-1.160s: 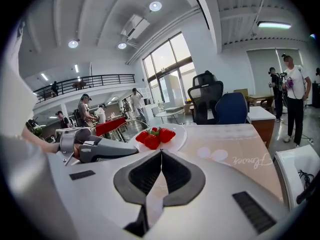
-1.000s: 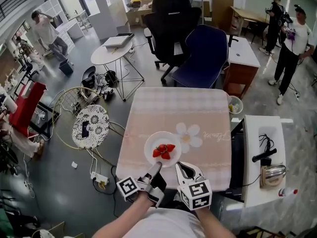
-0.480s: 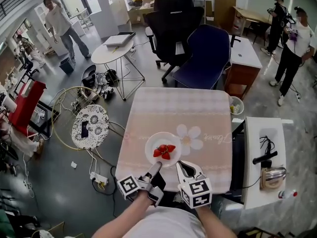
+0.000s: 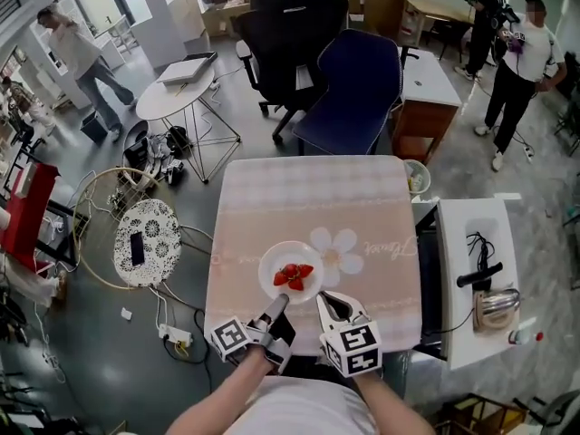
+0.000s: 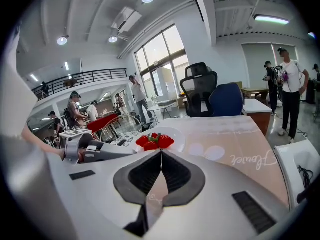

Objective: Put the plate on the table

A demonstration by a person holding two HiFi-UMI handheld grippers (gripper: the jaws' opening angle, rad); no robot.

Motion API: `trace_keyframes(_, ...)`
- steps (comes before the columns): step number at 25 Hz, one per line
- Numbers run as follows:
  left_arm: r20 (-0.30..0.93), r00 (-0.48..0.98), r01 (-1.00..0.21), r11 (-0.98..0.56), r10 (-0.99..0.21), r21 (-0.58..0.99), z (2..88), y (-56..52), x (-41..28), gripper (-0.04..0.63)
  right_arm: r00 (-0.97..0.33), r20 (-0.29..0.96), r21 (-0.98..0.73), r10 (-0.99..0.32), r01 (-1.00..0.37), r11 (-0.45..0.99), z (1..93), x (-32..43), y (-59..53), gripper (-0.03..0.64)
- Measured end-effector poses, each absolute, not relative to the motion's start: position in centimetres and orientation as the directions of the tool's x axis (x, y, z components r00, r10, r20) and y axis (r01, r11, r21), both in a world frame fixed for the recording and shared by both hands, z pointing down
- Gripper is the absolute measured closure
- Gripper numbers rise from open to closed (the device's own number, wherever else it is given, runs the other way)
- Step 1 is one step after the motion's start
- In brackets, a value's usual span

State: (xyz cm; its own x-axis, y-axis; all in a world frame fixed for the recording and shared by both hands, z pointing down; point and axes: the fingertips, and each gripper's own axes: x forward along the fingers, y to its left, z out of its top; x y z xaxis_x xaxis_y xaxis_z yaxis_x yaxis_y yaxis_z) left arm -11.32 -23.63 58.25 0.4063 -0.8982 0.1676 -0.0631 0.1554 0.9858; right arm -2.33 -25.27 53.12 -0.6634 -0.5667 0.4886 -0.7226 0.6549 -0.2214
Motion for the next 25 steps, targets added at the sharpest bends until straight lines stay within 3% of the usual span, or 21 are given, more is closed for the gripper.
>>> trace_keyframes(25,0.281,0.564,-0.117,0.262,-0.776,0.958,64.7,-29.8,-11.6,0.577,-0.543,0.586,-0.228,-0.601,-0.822,0.521,56.6,-2.5,-29.9,0.614)
